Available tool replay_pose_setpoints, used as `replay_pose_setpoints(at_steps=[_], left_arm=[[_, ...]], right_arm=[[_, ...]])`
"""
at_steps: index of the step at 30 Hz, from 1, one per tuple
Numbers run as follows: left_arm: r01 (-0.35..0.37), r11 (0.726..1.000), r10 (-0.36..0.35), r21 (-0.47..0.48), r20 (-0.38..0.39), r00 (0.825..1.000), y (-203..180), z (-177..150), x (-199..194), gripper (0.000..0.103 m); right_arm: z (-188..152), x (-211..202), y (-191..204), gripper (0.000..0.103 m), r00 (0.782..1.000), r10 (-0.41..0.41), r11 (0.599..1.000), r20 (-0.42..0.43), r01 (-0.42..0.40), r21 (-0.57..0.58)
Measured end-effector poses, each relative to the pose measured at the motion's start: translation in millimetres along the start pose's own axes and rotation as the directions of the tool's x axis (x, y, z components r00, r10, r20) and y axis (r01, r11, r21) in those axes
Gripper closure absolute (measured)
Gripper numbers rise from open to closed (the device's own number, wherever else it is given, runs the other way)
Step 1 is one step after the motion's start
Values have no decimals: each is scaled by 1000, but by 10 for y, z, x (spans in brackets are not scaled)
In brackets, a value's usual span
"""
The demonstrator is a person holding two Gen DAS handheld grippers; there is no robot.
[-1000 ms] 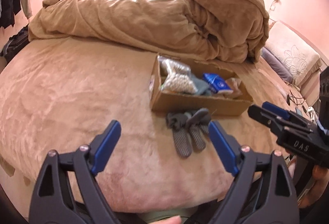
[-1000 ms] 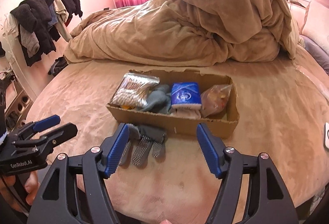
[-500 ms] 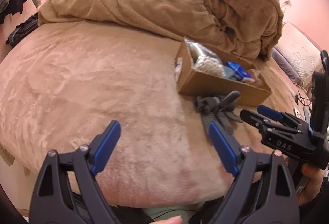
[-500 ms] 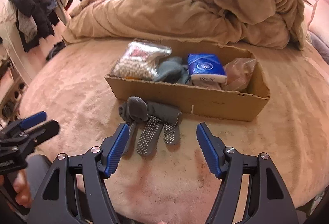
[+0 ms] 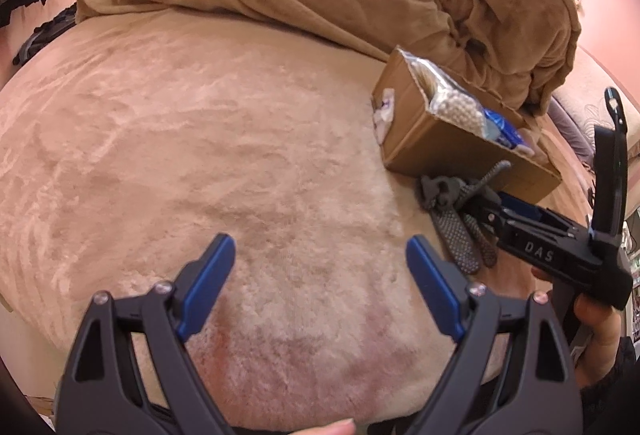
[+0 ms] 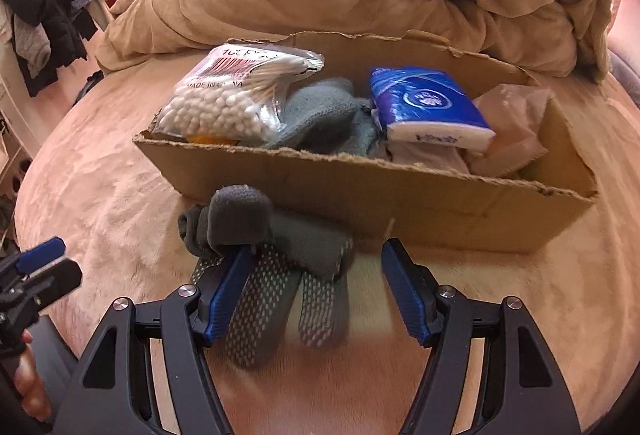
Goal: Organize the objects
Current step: 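Grasp the grey dotted-grip socks with the right gripper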
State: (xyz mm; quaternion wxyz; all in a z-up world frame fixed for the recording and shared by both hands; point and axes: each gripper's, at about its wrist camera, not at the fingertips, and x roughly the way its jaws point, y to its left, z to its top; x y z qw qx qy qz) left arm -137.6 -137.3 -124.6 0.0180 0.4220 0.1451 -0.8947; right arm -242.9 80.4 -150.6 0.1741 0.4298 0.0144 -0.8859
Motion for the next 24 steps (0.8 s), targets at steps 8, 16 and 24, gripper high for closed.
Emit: replay_pose_setpoints(at_steps=[8, 16, 24], left_arm=[[7, 1000, -7, 4, 10, 1000, -75, 26, -17, 14], [10, 1000, -10, 17, 35, 999, -236, 23, -254, 14], [12, 999, -15, 39, 68, 998, -447, 1, -580, 14]], right_arm=[[-14, 68, 79, 74, 998, 57, 998, 16, -56, -17], [-66, -139, 25, 82, 998, 56, 998, 39, -56, 1], [-135, -542, -110, 82, 996, 43, 999, 81, -45, 21]])
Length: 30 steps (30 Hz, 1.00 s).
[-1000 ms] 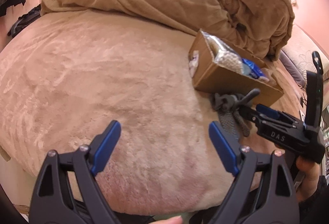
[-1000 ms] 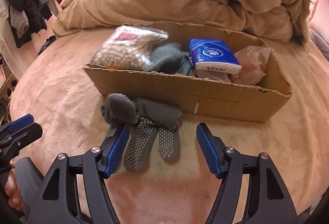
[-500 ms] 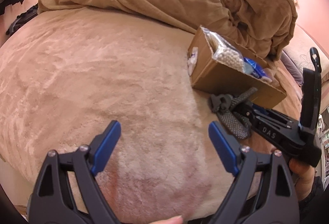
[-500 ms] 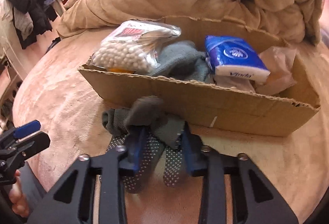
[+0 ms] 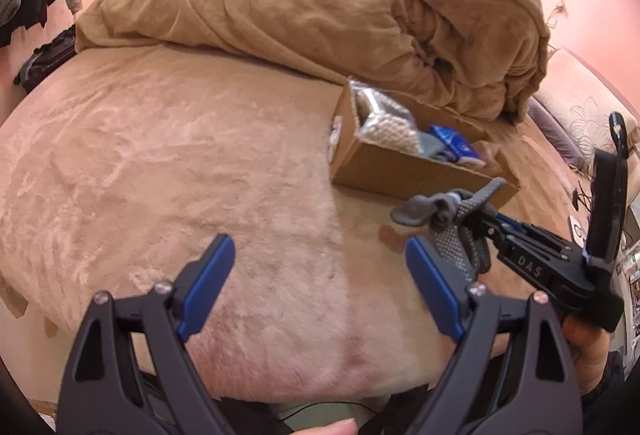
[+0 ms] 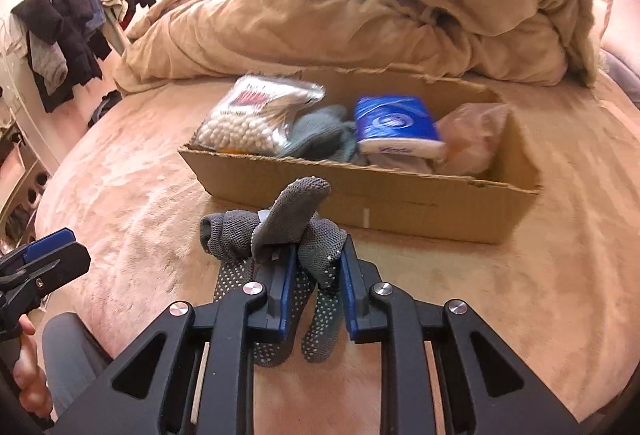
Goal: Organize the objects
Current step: 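Carry the socks into the box and open the right gripper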
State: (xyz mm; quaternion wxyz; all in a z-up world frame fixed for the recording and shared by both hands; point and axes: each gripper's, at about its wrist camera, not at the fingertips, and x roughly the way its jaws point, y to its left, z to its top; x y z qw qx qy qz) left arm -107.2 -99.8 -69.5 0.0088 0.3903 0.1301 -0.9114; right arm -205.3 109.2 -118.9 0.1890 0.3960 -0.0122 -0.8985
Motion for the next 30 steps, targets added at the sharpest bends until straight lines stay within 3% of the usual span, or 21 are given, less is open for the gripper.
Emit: replay_pose_setpoints(at_steps=[17, 30], left_arm=[[9, 999, -11, 50, 30, 999, -521, 99, -344, 14], [7, 996, -11, 85, 46, 999, -835, 556, -270, 14]], right_arm=[[-20, -828, -533, 81, 993, -76, 994, 90, 69, 84], [409, -1074, -817, 81, 982, -111, 989, 155, 95, 109]])
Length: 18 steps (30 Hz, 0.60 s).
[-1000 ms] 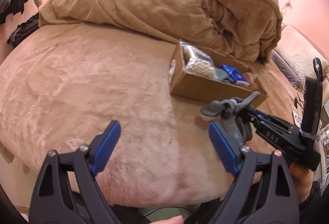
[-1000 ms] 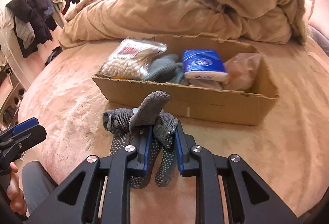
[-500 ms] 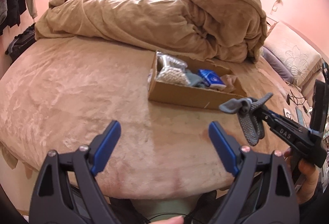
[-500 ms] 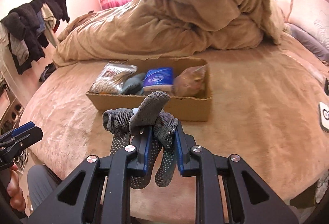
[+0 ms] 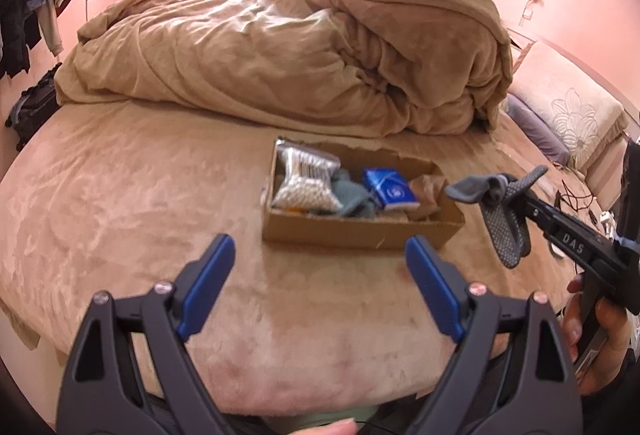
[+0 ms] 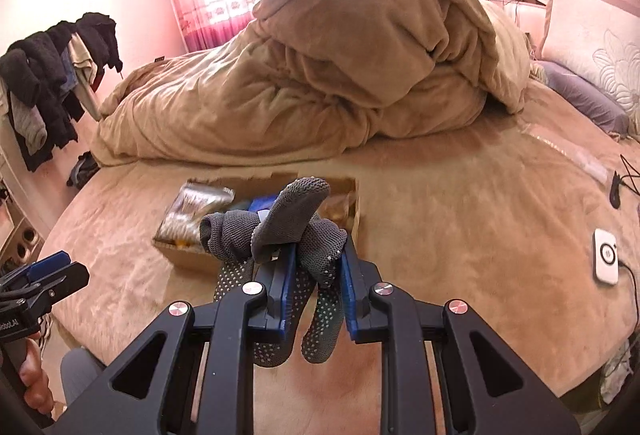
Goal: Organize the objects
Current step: 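Carry the socks into the box and open the right gripper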
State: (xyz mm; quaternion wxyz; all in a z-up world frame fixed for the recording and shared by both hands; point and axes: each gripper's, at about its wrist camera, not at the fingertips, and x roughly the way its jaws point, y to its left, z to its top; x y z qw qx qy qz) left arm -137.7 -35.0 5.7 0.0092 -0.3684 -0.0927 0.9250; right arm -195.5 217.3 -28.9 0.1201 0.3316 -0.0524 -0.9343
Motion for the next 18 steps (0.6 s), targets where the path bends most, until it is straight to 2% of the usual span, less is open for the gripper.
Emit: replay_pose_setpoints(at_steps=[10, 18], left_arm=[[-8, 1000, 8, 4, -8, 1000, 36, 331, 368, 14], [-15, 1000, 15, 0, -24, 1000, 159, 524, 785, 14]], right_arm=[[284, 382, 9, 81, 1000, 12, 1000, -10, -13, -11], [479, 851, 74, 81, 1000, 4, 999, -29, -5, -34]])
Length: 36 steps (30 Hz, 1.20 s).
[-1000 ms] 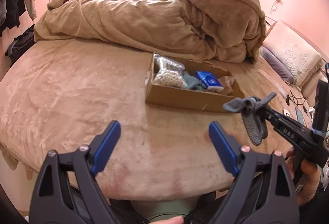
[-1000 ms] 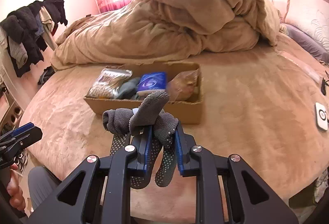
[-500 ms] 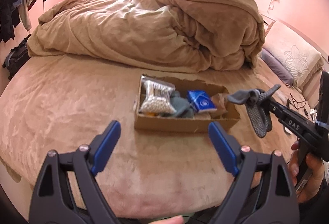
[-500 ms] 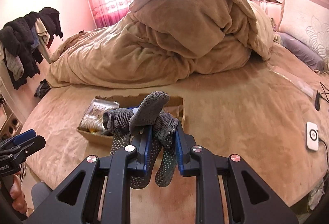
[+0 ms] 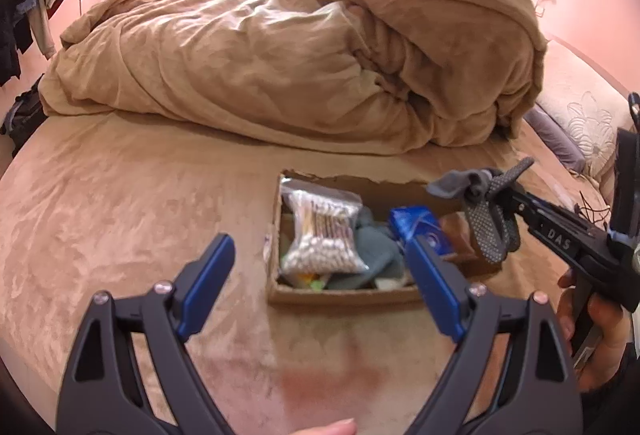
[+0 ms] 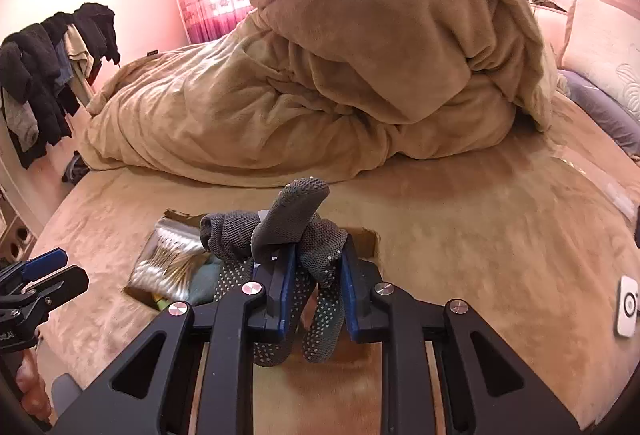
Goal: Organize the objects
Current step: 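Carry the socks into the box and open the right gripper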
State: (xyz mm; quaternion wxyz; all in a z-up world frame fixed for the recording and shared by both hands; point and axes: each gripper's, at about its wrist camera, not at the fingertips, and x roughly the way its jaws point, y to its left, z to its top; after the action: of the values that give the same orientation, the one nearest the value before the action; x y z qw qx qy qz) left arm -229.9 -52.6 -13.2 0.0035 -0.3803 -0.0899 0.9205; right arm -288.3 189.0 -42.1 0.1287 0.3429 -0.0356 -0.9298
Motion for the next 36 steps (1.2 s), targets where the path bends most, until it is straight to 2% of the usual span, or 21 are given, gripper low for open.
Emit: replay_pose_setpoints(at_steps=[10, 17, 19, 23, 25, 36], left_arm=[[-4, 1000, 3, -11, -38, 999, 147, 61, 446, 14], [-6, 1000, 4, -23, -69, 998, 196, -28, 564, 14], [-5, 1000, 3, -21, -64, 998, 197, -36, 519, 14], [-4, 1000, 3, -21, -48, 999, 192, -33, 383, 14], [-5, 1000, 5, -18, -38, 999, 188, -37, 286, 14], [-10, 1000, 10, 1, 6, 1000, 88, -172, -302, 14]], right_arm=[[-40, 711, 3, 80, 994, -30, 1000, -109, 30, -1], [-153, 897, 29, 75, 990, -60, 998, -129, 58, -23], [-160, 880, 30, 70, 991, -53, 999, -127, 51, -20], [-143, 772, 41, 51, 993, -29, 1000, -115, 28, -10], [-133, 678, 54, 47, 995, -24, 1000, -99, 24, -4], [-166, 112, 152, 47, 998, -23, 1000, -52, 23, 1]])
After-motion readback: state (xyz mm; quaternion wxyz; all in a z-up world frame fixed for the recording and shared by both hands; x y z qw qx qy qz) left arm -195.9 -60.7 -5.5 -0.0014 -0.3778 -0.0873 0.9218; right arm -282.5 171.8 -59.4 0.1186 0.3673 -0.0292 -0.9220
